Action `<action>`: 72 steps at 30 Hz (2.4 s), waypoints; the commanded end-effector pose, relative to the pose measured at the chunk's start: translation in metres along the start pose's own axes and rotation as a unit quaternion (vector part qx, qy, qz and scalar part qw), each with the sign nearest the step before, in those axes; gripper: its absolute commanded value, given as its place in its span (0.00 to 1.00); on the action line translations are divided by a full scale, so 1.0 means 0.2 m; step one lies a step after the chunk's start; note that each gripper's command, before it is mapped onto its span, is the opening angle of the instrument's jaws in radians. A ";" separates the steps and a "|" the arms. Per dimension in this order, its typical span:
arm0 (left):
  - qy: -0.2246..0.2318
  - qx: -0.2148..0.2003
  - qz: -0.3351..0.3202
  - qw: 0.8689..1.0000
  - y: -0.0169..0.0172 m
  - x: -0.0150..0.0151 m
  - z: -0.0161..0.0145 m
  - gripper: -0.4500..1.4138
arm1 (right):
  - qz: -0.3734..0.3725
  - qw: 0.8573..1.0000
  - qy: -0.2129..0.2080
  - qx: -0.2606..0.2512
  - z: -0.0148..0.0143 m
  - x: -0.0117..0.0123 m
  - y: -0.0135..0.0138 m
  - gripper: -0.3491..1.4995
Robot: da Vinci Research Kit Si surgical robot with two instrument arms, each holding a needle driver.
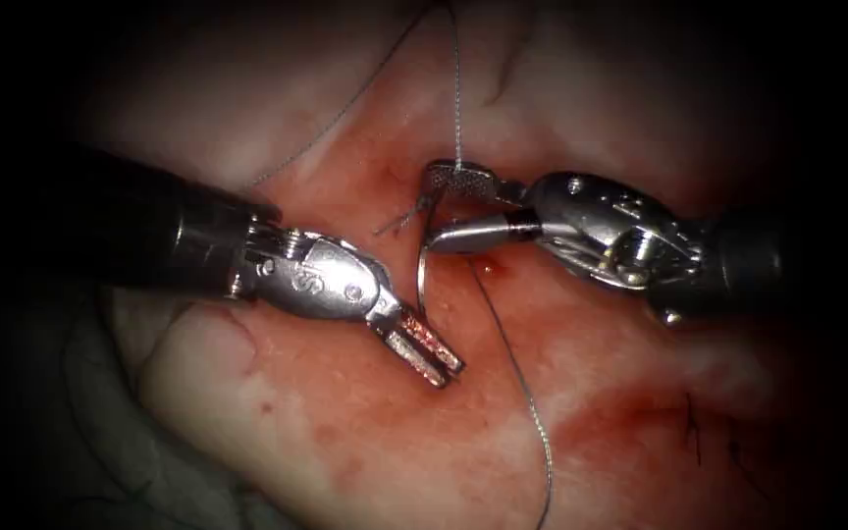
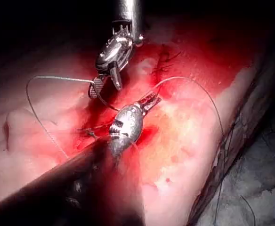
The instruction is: Wound Closure
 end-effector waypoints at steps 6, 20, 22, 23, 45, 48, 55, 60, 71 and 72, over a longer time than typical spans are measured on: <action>0.001 -0.002 0.003 1.000 0.000 -0.001 0.003 0.00 | 0.003 1.000 -0.001 0.003 0.014 -0.007 0.002 0.66; 0.000 -0.001 0.010 1.000 0.001 0.002 0.004 0.00 | 0.010 1.000 -0.007 0.020 0.009 -0.008 0.002 0.00; -0.003 0.003 0.010 1.000 0.002 0.003 0.003 0.00 | 0.011 1.000 -0.006 0.016 0.007 -0.007 0.003 0.00; -0.008 0.012 0.007 1.000 0.001 0.004 0.001 0.00 | 0.011 1.000 -0.005 0.011 0.005 -0.006 0.004 0.00; -0.022 0.335 -0.514 0.789 -0.015 0.017 -0.024 0.67 | -0.171 0.966 -0.029 -0.192 -0.024 0.022 -0.005 0.00; -0.022 0.362 -0.533 0.764 -0.017 0.013 -0.023 0.63 | -0.206 0.958 -0.036 -0.194 -0.022 0.022 -0.009 0.00; 0.001 0.373 -0.590 0.716 -0.018 0.001 -0.018 0.64 | -0.264 0.944 -0.028 -0.196 -0.019 0.025 -0.013 0.00; 0.007 0.370 -0.602 0.708 -0.017 -0.002 -0.016 0.65 | -0.282 0.940 -0.018 -0.189 -0.016 0.024 -0.015 0.00; 0.030 0.319 -0.604 0.730 -0.016 -0.001 -0.017 0.48 | -0.303 0.936 -0.012 -0.178 -0.008 0.023 -0.019 0.00; 0.030 0.318 -0.604 0.730 -0.016 -0.001 -0.017 0.41 | -0.303 0.936 -0.012 -0.177 -0.008 0.023 -0.020 0.00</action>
